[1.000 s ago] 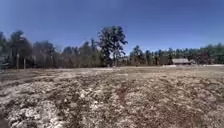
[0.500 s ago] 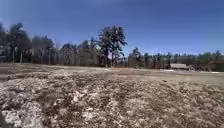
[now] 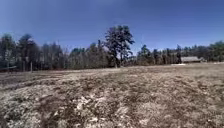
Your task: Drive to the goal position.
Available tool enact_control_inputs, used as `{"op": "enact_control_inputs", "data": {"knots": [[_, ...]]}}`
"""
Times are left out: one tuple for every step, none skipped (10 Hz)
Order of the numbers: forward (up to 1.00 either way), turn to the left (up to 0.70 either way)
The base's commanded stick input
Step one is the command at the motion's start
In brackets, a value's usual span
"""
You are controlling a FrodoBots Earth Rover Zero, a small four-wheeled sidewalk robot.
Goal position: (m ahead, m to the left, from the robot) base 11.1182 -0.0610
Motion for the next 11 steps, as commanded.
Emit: {"op": "enact_control_inputs", "data": {"knots": [[0.70,0.35],[0.70,0.35],[0.70,0.35],[0.70,0.35],[0.70,0.35],[0.70,0.35],[0.70,0.35],[0.70,0.35],[0.70,0.35],[0.70,0.35],[0.70,0.35]]}}
